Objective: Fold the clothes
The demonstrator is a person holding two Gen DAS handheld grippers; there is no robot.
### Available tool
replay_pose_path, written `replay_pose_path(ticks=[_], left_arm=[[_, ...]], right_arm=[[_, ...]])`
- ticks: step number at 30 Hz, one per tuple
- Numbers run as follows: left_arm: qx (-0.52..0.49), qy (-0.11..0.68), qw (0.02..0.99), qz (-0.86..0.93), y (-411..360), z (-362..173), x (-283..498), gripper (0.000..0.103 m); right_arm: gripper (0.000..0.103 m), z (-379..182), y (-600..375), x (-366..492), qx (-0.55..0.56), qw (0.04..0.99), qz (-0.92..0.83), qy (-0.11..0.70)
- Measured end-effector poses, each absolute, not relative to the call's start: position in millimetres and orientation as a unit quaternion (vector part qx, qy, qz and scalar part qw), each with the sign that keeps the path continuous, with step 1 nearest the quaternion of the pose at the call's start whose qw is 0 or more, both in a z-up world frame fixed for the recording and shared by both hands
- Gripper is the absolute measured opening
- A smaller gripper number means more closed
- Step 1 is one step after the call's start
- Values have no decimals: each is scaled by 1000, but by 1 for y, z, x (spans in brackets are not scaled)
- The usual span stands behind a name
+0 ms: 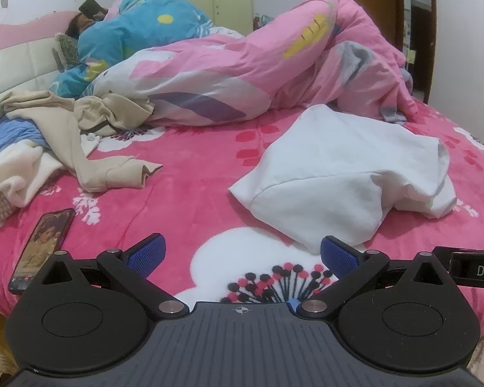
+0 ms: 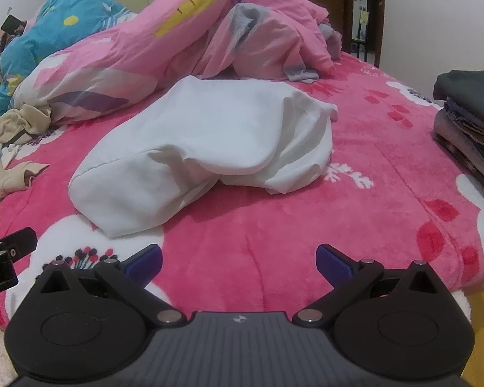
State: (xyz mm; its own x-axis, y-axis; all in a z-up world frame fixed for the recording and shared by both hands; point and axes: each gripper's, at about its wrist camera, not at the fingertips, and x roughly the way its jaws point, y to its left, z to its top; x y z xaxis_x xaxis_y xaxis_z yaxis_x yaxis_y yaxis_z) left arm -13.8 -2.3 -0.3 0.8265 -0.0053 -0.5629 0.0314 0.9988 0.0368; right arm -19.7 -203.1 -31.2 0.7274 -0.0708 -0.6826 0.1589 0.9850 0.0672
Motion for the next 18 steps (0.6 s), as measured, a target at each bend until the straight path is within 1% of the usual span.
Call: replay_pose_path(ticks=[18], left_arm=[[18, 306, 952, -11, 3, -6, -8, 103]], right_arm=[[103, -34, -199, -12, 53, 926, -58, 369]])
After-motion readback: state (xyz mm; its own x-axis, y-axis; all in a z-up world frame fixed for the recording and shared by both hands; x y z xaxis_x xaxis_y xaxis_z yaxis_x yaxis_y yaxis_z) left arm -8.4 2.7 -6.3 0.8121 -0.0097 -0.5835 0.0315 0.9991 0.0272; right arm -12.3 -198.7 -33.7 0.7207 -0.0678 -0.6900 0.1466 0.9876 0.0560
